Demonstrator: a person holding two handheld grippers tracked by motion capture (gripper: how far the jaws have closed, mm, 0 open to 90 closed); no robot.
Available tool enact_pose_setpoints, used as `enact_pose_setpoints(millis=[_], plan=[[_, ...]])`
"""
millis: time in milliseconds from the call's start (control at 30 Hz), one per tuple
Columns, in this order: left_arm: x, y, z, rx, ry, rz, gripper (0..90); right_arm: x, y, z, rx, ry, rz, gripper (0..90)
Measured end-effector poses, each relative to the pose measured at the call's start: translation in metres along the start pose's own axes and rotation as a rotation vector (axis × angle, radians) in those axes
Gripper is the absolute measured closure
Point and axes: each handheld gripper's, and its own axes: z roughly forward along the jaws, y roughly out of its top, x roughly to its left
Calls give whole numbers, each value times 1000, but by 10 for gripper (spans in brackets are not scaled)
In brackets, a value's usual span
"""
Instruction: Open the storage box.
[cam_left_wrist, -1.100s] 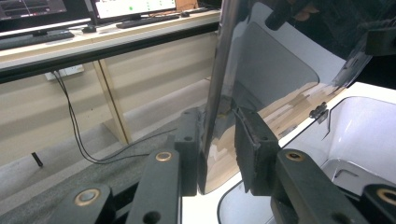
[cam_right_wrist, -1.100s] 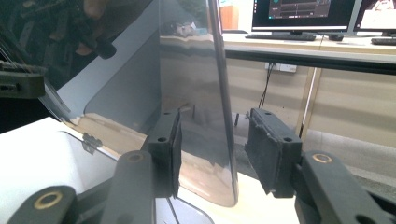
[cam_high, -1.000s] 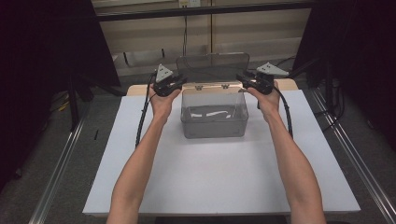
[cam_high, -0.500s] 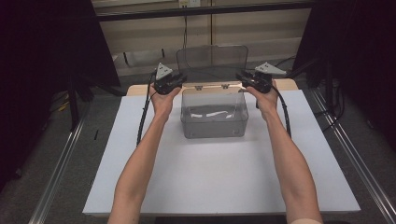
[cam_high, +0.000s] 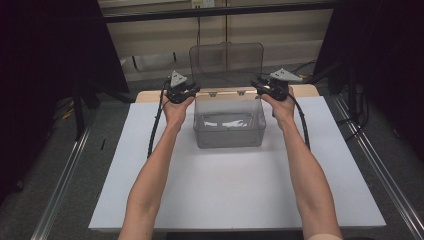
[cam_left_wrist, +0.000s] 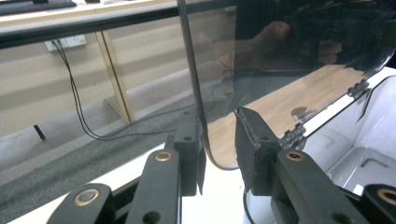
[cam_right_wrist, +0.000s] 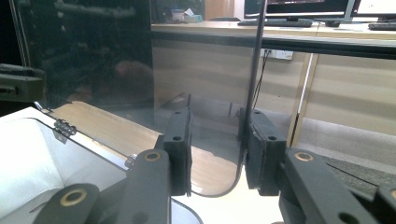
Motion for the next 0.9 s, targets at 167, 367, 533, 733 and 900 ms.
enact_pose_setpoints(millis=[167, 367, 533, 733, 900], plan=[[1, 0, 2, 4, -5, 0, 712, -2, 0, 1, 3, 3, -6, 660], [2, 2, 3, 33, -10, 17, 711, -3, 1, 2, 11, 10, 4, 651], [3, 3, 5, 38, -11, 18, 713, -4, 3, 4, 32, 20, 1, 633], [5, 4, 4, 49, -20, 23, 714, -8, 0, 8, 32, 18, 16, 647], [5, 4, 6, 48, -18, 7, 707, -8, -2, 11, 42, 19, 25, 647]])
